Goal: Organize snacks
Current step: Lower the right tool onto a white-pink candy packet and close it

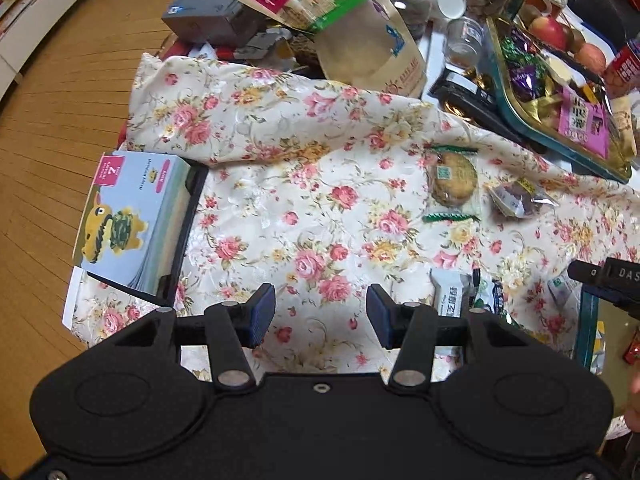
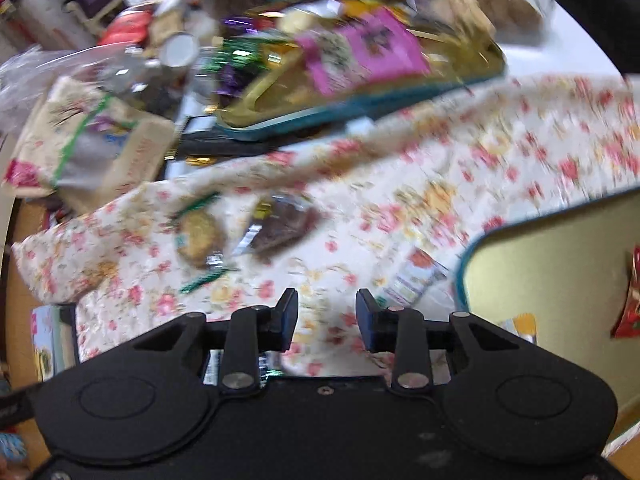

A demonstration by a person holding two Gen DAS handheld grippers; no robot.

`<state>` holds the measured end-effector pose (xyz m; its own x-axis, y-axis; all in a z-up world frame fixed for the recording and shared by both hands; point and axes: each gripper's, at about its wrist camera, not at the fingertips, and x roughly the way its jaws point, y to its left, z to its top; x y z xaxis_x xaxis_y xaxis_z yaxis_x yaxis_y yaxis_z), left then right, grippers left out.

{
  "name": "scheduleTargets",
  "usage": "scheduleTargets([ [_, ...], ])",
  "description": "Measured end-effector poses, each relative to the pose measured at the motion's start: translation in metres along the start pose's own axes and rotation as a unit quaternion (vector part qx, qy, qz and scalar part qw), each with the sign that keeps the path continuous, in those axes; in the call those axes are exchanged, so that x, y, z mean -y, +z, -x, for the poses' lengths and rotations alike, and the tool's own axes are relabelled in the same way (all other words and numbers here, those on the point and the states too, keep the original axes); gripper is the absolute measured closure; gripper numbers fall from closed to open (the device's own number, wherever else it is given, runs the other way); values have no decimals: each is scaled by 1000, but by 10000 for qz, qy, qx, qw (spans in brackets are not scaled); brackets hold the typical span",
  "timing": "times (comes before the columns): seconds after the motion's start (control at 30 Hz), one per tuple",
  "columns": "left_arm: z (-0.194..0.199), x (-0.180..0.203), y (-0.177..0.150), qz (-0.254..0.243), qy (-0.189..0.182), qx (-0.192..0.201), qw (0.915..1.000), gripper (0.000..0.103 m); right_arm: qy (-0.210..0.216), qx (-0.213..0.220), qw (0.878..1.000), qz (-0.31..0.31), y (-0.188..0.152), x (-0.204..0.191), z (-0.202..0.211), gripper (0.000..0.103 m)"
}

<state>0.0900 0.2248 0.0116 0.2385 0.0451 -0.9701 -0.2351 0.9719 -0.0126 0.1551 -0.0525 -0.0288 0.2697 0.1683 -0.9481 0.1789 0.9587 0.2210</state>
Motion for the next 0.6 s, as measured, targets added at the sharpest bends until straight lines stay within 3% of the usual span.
scheduleTargets([
  [0.3,2,18,-3,-277,-203,-52,9994,46,-423,19,9983,-390,5,15,-20,68],
  [0.6,2,17,-2,-254,-256,-70,9993,46,-966,3,9950,-240,5,2,-39,68],
])
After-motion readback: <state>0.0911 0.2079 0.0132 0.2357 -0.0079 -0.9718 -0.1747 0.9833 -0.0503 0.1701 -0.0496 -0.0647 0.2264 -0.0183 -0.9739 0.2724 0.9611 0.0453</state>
